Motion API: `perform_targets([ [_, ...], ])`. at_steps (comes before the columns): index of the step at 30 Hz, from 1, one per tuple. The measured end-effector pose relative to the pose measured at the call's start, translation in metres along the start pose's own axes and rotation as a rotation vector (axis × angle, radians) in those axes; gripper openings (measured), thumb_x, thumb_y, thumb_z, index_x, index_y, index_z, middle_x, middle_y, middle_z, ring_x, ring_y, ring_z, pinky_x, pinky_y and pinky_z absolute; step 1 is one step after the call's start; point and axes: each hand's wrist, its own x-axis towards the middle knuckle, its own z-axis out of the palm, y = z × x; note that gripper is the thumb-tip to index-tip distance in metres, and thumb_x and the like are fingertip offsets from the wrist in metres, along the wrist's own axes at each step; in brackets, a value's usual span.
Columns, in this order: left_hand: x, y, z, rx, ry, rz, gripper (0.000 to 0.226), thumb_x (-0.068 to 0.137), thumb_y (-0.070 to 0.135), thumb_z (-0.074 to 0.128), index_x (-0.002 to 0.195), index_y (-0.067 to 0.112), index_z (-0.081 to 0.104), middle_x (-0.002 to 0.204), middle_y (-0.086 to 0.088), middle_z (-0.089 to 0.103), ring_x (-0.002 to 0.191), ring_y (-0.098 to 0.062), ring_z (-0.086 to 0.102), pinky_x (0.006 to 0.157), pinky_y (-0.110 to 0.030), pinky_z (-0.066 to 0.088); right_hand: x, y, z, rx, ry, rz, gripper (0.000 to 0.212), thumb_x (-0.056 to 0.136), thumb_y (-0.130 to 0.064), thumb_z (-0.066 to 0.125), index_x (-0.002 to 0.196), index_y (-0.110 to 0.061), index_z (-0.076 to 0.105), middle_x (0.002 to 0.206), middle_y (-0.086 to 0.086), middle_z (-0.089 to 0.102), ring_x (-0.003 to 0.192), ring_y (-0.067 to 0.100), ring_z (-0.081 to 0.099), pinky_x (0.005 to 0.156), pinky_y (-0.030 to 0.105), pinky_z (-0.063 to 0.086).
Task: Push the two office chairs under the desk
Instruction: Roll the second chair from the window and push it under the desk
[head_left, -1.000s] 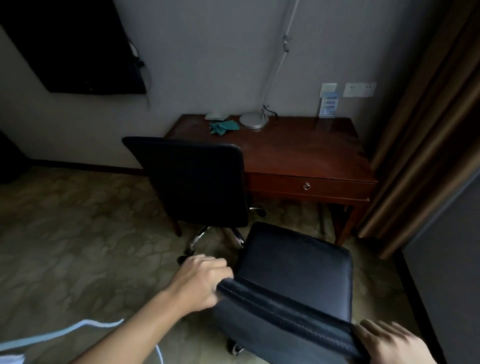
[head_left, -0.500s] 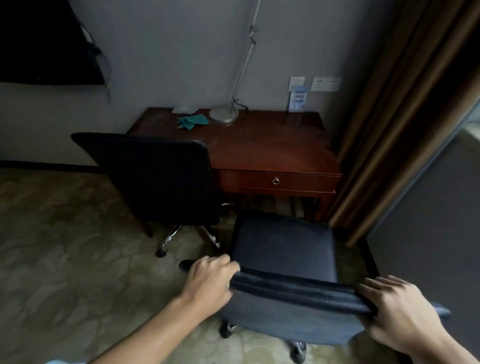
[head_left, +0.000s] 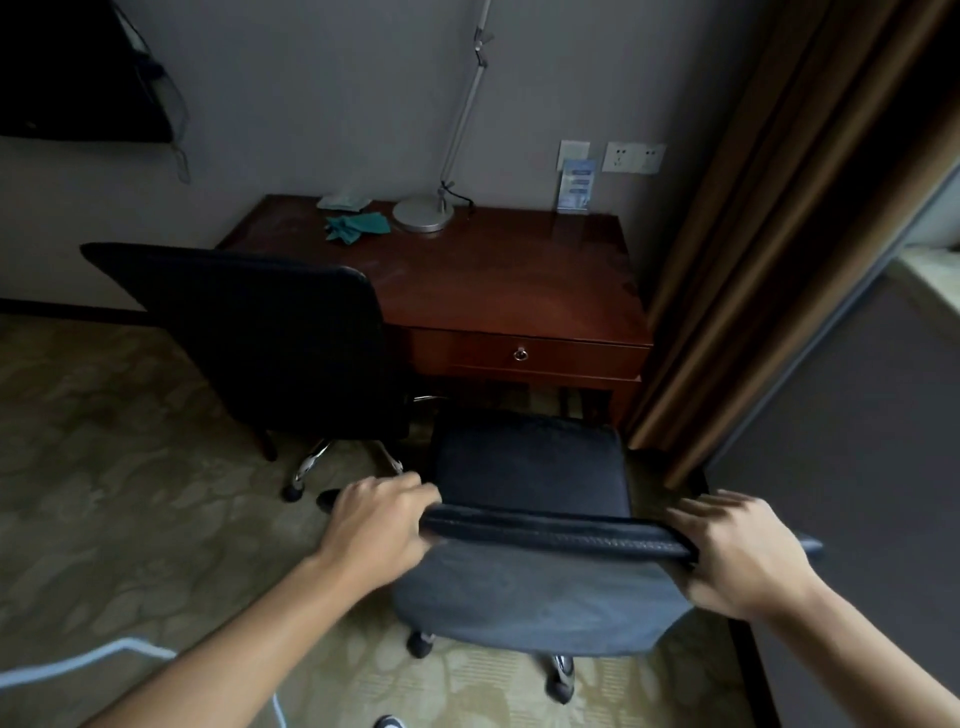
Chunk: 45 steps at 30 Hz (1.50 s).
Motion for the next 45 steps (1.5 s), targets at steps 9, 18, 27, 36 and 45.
perform_targets([
  [9, -0.027, 0.026, 0.017, -0.054, -0.089, -0.068, 0.049, 0.028, 0.031, 0.085, 0.073, 0.032, 0.065, 0.065, 0.009, 0.055, 0.05, -0.024, 0.06, 0.04, -0.03, 0.046, -0.025, 0.019, 0.013, 0.089, 0.019, -0.119, 0.018, 0.046, -0.033, 0.056, 0.059, -0.021, 0.054, 0.056, -0.005, 0.053, 0.048, 0.024, 0.052, 0.047, 0.027, 0.041],
  [18, -0.025, 0.06, 0.027, -0.025, -0.051, -0.115, 0.051, 0.019, 0.018, 0.084, 0.066, 0.029, 0.068, 0.059, 0.006, 0.055, 0.048, -0.022, 0.058, 0.043, -0.026, 0.042, -0.011, 0.068, 0.014, 0.084, -0.016, -0.135, 0.025, 0.042, -0.032, 0.066, 0.063, -0.023, 0.055, 0.06, -0.007, 0.054, 0.052, 0.023, 0.053, 0.052, 0.027, 0.04],
  [27, 0.076, 0.035, 0.022, 0.029, 0.08, -0.054, 0.025, 0.047, 0.035, 0.079, 0.066, 0.025, 0.068, 0.061, 0.004, 0.06, 0.052, -0.027, 0.064, 0.041, -0.027, 0.043, 0.063, 0.114, 0.026, 0.031, 0.052, -0.088, 0.021, 0.055, -0.036, 0.064, 0.069, -0.022, 0.059, 0.062, -0.004, 0.059, 0.057, 0.027, 0.061, 0.053, 0.03, 0.046],
  [36, 0.162, -0.05, 0.022, 0.007, 0.075, -0.032, 0.031, 0.063, 0.05, 0.083, 0.079, 0.026, 0.073, 0.073, 0.005, 0.066, 0.065, -0.027, 0.068, 0.055, -0.035, 0.053, 0.168, 0.121, 0.051, -0.04, 0.175, -0.151, 0.029, 0.062, -0.042, 0.077, 0.072, -0.018, 0.065, 0.063, 0.0, 0.065, 0.057, 0.028, 0.065, 0.05, 0.029, 0.045],
  [45, 0.297, -0.111, 0.033, -0.018, 0.086, 0.052, 0.043, 0.064, 0.063, 0.076, 0.088, 0.027, 0.07, 0.083, 0.005, 0.067, 0.079, -0.029, 0.066, 0.066, -0.037, 0.052, 0.268, 0.164, 0.074, -0.073, 0.191, -0.046, 0.03, 0.075, -0.049, 0.068, 0.077, -0.02, 0.062, 0.067, 0.0, 0.064, 0.057, 0.028, 0.063, 0.048, 0.03, 0.045],
])
